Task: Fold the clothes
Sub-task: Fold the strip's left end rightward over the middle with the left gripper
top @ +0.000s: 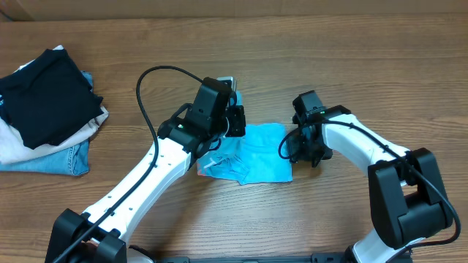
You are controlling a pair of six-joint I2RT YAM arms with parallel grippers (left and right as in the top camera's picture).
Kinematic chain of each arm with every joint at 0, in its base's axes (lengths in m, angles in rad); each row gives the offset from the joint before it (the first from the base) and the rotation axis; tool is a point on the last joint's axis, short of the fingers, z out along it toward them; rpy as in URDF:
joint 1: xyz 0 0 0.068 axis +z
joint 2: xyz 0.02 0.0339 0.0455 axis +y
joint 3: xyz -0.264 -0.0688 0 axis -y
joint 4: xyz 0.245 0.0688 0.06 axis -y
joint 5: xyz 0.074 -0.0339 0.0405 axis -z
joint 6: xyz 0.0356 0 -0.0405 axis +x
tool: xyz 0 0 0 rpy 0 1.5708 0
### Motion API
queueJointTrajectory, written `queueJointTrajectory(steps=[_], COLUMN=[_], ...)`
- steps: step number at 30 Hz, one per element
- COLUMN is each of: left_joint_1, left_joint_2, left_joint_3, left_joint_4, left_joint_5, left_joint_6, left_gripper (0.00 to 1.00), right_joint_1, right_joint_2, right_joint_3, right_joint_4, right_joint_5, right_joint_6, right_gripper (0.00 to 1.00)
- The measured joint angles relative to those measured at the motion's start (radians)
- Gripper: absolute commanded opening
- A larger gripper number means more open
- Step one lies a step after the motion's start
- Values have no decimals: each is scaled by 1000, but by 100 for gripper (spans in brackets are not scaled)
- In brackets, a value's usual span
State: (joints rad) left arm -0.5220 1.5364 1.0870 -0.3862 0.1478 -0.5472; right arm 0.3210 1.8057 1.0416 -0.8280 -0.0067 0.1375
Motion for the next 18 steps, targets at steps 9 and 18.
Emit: queueJointTrajectory(steps=[9, 18], left_joint_1=[-50, -153], left_joint_2=[4, 101], left_joint_3=[0, 0], left_joint_4=[-7, 48], left_joint_5=[41, 51], left_joint_6=[-24, -31], left_gripper=[6, 6], right_joint_1=[77, 85], right_joint_2=[4, 5], right_joint_3=[3, 3], right_joint_4=[35, 38], right_joint_5=[14, 14], right_joint_6=[-8, -8], right_gripper=[65, 65])
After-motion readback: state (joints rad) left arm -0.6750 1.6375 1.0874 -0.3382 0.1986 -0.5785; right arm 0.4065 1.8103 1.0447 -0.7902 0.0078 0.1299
